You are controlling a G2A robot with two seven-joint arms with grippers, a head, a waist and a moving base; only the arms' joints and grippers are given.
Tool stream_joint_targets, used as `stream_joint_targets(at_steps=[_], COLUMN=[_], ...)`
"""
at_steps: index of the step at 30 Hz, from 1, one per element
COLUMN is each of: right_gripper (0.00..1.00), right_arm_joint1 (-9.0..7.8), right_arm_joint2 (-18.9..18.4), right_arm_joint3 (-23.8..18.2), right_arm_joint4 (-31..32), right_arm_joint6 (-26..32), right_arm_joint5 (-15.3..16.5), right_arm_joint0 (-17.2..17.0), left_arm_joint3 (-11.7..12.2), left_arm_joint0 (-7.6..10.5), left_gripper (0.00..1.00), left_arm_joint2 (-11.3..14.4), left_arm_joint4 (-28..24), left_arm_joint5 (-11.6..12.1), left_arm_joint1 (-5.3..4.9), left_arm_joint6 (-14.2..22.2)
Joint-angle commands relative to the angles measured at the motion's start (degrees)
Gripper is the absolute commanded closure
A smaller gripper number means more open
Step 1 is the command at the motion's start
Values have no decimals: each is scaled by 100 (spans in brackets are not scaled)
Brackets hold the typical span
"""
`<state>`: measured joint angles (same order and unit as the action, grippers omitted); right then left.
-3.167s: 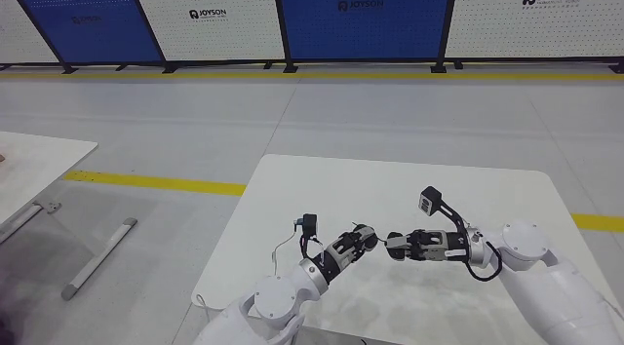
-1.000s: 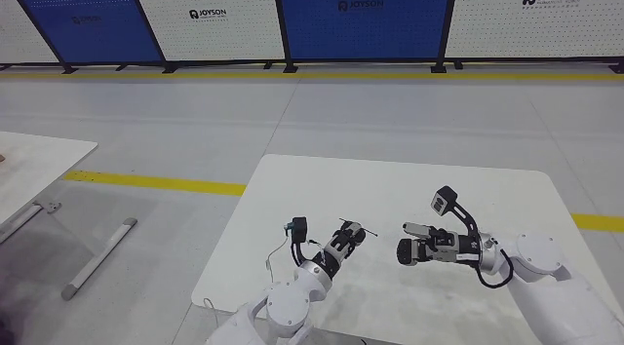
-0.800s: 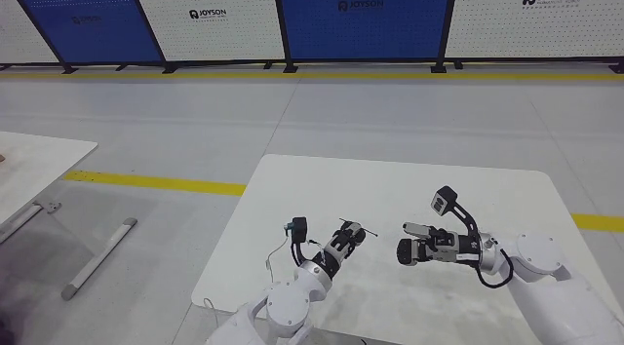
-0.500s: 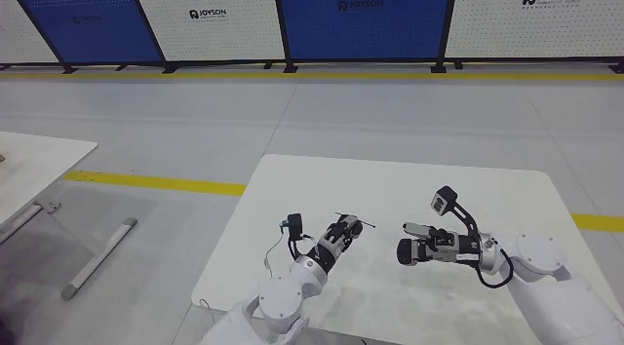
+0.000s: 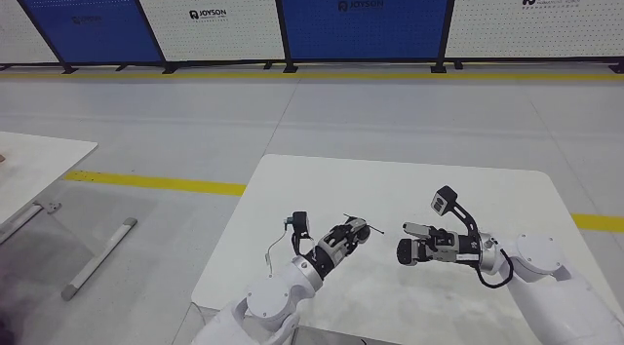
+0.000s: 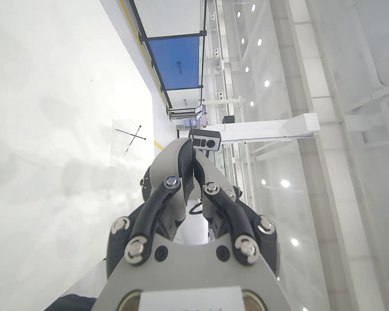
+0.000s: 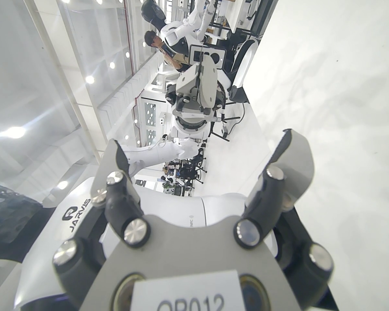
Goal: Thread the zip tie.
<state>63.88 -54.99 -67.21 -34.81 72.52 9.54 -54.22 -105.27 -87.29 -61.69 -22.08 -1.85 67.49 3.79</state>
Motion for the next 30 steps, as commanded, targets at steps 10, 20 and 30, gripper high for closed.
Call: stream_joint_targets(at_steps=[10,20,30], right_gripper=[0,0,0], right_arm_joint1=[0,0,0], right_arm_joint2=[0,0,0], right_arm_joint3=[0,0,0], right_arm_joint4=[0,0,0], right_arm_joint6=[0,0,0], right_arm_joint5=[0,0,0], right_arm_joint0=[0,0,0], left_arm_joint3=[-407,-927,-1040], left_arm_joint0=[-376,-933,-875], left_gripper=[100,100,100], left_arm_joint2=[-435,-736,-755], left_arm_joint4=[-496,-679,-1094], left_arm_joint5=[1283,2133,2133], left_arm_joint1=[13,-33,-1], left_arm_joint6=[-132,360,430])
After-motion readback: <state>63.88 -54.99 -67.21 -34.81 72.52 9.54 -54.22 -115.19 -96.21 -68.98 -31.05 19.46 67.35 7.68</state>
